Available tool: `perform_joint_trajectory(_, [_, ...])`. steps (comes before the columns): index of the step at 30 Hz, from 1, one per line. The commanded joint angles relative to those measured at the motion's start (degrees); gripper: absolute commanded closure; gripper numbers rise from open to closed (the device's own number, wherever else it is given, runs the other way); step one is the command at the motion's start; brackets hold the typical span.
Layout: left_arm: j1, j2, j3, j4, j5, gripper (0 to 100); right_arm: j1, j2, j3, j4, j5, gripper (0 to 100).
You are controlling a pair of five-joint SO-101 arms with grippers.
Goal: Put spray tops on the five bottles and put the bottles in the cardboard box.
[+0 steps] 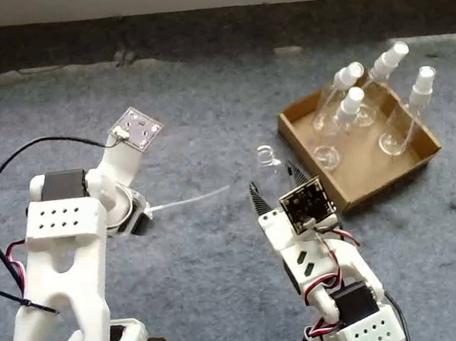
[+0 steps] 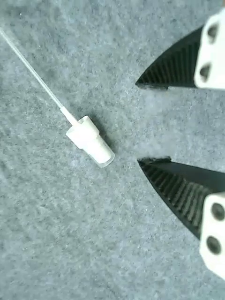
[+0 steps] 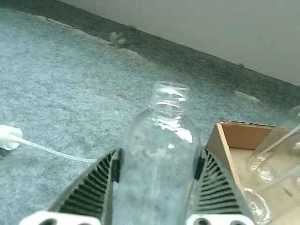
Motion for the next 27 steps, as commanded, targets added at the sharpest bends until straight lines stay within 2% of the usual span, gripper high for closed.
perform_joint_trajectory(1, [-0.57, -0.84, -2.95, 4.04, 4.22, 82, 0.40, -1.10, 6.73, 0.13, -0.44, 91.4])
perform_joint_trajectory(6, [-0.31, -0.84, -2.95, 7.38, 11.52, 82, 0.40, -1.19, 6.73, 0.13, -0.44, 91.4])
perform_joint_trajectory(16, [-0.22, -0.31, -2.86, 7.65, 43.78, 82, 0.40, -1.19, 6.73, 0.13, -0.44, 91.4])
perform_joint_trajectory(19, [0.04, -0.31, -2.86, 7.56, 49.67, 82, 0.40, -1.19, 6.73, 0.13, -0.44, 91.4])
perform_joint_trajectory(22, [2.59, -0.40, -2.95, 7.12, 54.59, 82, 0.40, -1.19, 6.73, 0.13, -0.44, 91.4])
perform_joint_trajectory(27, [7.25, -0.22, -2.86, 4.04, 67.60, 82, 0.40, -1.19, 6.73, 0.13, -0.44, 91.4])
